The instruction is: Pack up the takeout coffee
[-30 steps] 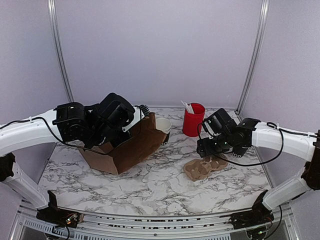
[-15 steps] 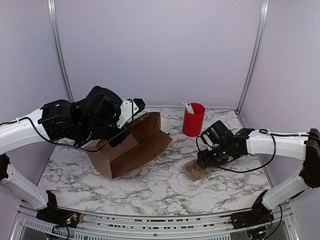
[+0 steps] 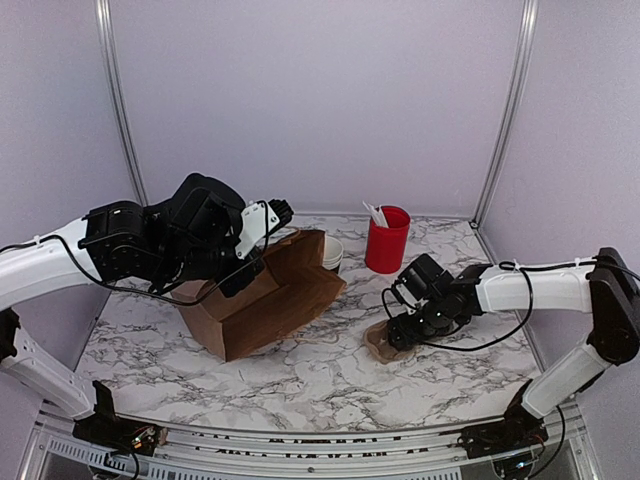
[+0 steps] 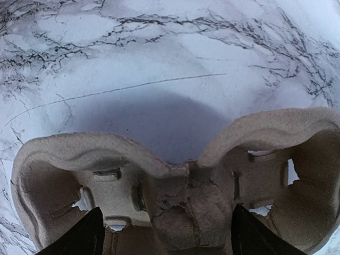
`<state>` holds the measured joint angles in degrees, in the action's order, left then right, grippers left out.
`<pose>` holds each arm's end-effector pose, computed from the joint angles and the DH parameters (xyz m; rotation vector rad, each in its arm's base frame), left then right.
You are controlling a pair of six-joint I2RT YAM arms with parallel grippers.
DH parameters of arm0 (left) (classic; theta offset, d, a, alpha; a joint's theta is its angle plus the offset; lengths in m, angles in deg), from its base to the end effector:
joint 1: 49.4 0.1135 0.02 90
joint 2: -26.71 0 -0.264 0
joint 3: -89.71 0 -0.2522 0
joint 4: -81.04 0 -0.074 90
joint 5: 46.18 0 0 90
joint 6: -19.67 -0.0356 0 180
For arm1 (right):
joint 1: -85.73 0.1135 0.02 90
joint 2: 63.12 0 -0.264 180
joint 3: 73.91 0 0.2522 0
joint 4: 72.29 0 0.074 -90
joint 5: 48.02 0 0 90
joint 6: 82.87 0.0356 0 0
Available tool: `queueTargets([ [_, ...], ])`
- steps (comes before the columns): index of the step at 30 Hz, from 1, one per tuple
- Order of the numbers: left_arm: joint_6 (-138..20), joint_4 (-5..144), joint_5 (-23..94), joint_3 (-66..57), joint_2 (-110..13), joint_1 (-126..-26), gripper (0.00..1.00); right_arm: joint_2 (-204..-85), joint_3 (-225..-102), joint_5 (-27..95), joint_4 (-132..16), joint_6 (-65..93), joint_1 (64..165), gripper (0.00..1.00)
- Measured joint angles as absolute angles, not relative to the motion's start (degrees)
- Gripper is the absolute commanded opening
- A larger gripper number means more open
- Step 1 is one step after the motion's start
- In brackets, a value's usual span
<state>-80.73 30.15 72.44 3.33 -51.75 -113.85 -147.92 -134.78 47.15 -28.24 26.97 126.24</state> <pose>0.1431 -0.2597 0.3767 1.0538 1.8269 -0.0118 0.2056 0.1714 0.1726 -0.4713 2.7197 0.1622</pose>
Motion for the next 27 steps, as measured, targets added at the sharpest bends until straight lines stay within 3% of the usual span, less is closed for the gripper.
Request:
queueTargets([
  [14, -80.77, 30.92, 71.83, 2.82, -51.75, -112.98, 0.00, -149.07, -138.43, 46.12, -27.61, 26.42, 127.31, 0.79],
  [27, -80.75, 31.05, 71.48, 2.76, -51.75, -112.56, 0.00, -151.74, -138.43, 44.38, -27.85, 19.32, 127.27, 0.66],
])
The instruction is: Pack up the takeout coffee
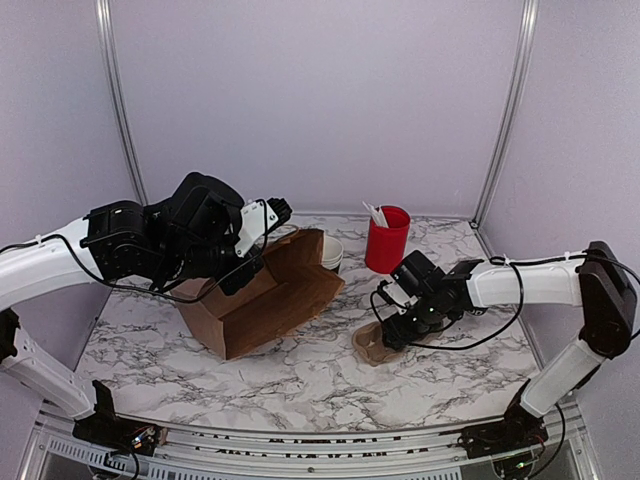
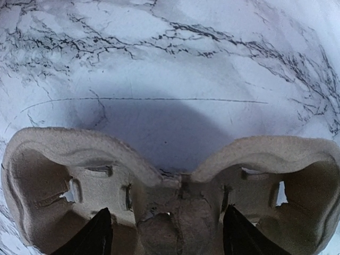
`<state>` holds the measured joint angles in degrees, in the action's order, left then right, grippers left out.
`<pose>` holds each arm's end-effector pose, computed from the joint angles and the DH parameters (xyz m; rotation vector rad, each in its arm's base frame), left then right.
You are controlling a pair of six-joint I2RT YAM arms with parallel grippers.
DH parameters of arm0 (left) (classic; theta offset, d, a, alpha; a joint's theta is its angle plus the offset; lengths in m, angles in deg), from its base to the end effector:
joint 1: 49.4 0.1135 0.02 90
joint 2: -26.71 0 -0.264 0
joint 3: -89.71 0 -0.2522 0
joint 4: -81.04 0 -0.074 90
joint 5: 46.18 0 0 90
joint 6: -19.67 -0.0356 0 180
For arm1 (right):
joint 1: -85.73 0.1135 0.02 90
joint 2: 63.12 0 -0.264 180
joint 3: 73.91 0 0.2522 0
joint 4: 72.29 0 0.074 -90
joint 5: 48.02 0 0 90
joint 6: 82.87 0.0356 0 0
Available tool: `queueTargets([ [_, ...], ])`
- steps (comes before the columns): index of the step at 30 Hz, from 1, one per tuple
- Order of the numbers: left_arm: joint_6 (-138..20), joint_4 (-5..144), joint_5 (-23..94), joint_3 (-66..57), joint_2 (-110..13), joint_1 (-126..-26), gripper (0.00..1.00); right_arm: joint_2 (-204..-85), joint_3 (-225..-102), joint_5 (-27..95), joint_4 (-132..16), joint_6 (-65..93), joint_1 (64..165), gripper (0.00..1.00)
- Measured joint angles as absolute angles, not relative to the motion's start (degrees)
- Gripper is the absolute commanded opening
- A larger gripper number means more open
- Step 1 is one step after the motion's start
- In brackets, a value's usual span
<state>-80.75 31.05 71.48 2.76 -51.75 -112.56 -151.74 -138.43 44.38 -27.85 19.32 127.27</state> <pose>0.1490 -0.2578 0.3746 1.0404 1.8352 -0.0182 0.2135 0.1872 0.1725 -0.6943 2.6948 0.1863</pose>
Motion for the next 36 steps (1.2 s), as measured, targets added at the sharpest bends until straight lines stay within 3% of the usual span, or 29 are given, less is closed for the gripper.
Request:
queueTargets([
  [20, -80.55, 31.07, 70.91, 2.76, -51.86, -112.12, 0.00, -152.22, -138.43, 45.75, -28.18, 19.17, 127.27, 0.44],
  [36, -79.46, 31.13, 68.68, 3.89, -53.36, -110.18, 0.00, -142.32, -138.30, 48.97, -26.43, 22.31, 128.38, 0.41],
])
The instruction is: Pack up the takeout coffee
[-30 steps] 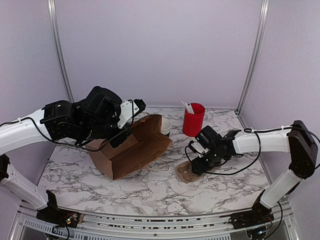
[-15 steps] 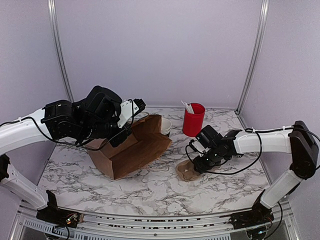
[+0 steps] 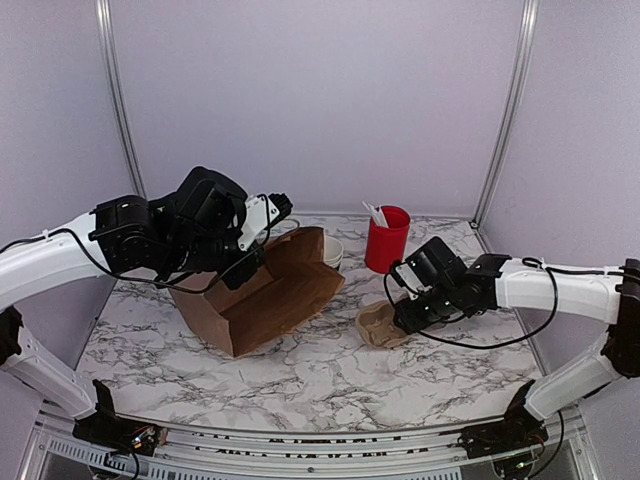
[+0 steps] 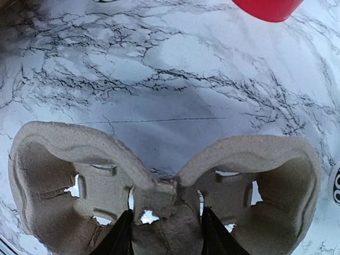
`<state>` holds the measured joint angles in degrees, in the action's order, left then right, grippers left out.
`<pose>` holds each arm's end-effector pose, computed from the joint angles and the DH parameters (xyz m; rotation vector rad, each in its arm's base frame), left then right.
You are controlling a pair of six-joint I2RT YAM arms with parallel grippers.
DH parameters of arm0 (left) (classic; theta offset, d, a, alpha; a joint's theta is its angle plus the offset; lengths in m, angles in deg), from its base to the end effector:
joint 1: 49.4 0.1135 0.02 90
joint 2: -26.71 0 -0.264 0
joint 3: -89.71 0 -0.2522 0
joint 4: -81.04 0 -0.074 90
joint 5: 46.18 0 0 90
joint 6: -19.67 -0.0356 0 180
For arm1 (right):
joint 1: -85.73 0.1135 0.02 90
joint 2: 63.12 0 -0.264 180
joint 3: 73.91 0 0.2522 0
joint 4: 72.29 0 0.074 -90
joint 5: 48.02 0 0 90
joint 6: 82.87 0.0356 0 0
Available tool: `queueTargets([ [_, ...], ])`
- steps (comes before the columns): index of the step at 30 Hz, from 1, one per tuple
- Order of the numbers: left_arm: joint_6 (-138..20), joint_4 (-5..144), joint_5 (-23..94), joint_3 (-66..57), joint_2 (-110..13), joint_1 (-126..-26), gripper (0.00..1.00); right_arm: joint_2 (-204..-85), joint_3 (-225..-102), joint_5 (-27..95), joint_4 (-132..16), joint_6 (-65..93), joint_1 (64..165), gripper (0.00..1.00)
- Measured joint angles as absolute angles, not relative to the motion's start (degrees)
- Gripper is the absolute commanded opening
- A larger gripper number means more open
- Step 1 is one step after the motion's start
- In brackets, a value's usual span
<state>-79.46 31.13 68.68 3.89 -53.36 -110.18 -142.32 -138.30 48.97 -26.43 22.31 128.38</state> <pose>0.1621 -0.2591 0.3728 1.0173 1.8722 -0.0519 0.2000 0.1783 0.2130 -0.5835 2.5643 0.1921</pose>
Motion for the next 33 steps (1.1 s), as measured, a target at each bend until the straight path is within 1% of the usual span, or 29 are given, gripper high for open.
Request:
queueTargets([
  [4, -79.24, 31.18, 68.07, 4.48, -53.95, -109.81, 0.00, -138.93, -140.53, 49.99, -23.56, 22.82, 129.01, 0.41],
  [15, -78.21, 31.16, 66.52, 5.84, -55.24, -108.67, 0.00, -132.57, -154.23, 51.76, -19.70, 23.60, 131.64, 0.41],
  [26, -77.14, 30.85, 64.60, 7.68, -56.32, -106.92, 0.00, -132.90, -162.82, 48.79, -19.67, 23.14, 132.84, 0.41],
  [33, -76.92, 30.04, 63.26, 9.34, -56.77, -105.52, 0.00, -135.20, -166.08, 43.92, -24.72, 22.75, 135.79, 0.42],
])
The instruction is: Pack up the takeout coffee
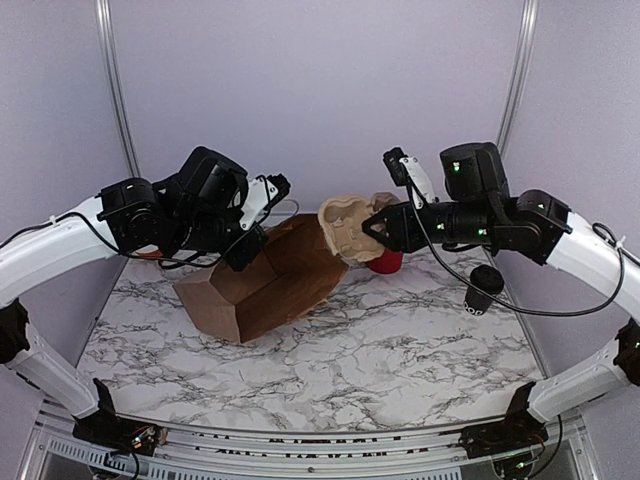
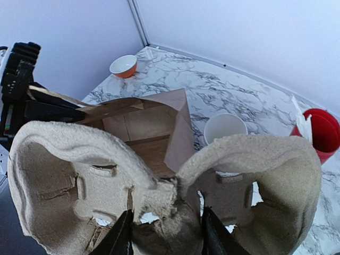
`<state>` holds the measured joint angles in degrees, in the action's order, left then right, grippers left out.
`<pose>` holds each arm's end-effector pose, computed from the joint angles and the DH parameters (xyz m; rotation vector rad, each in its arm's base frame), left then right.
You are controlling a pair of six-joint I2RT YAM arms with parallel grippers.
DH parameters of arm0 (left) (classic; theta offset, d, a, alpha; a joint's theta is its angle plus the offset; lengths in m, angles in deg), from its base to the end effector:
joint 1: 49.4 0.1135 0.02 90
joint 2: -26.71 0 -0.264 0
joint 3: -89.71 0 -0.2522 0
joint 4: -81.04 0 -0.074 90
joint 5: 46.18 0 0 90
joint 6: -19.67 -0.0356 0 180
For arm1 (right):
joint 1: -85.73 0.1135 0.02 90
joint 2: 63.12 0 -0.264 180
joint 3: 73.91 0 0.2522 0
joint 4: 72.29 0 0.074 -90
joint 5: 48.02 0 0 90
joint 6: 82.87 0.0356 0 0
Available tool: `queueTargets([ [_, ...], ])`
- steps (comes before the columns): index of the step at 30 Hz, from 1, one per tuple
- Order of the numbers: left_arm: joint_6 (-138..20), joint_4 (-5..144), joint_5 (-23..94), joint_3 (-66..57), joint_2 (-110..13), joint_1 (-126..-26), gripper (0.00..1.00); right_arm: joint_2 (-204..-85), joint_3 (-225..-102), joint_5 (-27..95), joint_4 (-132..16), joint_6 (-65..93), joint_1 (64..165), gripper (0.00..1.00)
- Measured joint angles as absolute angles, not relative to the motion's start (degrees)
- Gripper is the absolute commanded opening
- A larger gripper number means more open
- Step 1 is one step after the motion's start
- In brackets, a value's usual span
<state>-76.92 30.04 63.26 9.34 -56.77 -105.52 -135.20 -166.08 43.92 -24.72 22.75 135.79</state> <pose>0.1885 -0.2595 0.3845 0.9475 1.9220 -0.1349 0.1761 0.2084 0.4008 -0.6066 2.0307 0.6675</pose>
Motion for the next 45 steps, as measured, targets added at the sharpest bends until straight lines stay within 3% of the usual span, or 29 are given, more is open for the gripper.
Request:
queueTargets([
  [11, -76.90, 29.01, 62.23, 10.78, -56.86, -104.36, 0.00, -140.46, -167.15, 38.21, -33.79, 21.77, 142.50, 0.42],
  [31, -76.77, 28.58, 60.14, 10.87, -56.77, -103.56, 0.00, -142.74, -158.78, 24.66, -51.74, 21.42, 143.96, 0.42],
  [45, -76.68, 28.18, 57.14, 10.87, -54.24, -103.49, 0.00, -145.77, -157.01, 25.73, -55.48, 19.87, 143.99, 0.42],
])
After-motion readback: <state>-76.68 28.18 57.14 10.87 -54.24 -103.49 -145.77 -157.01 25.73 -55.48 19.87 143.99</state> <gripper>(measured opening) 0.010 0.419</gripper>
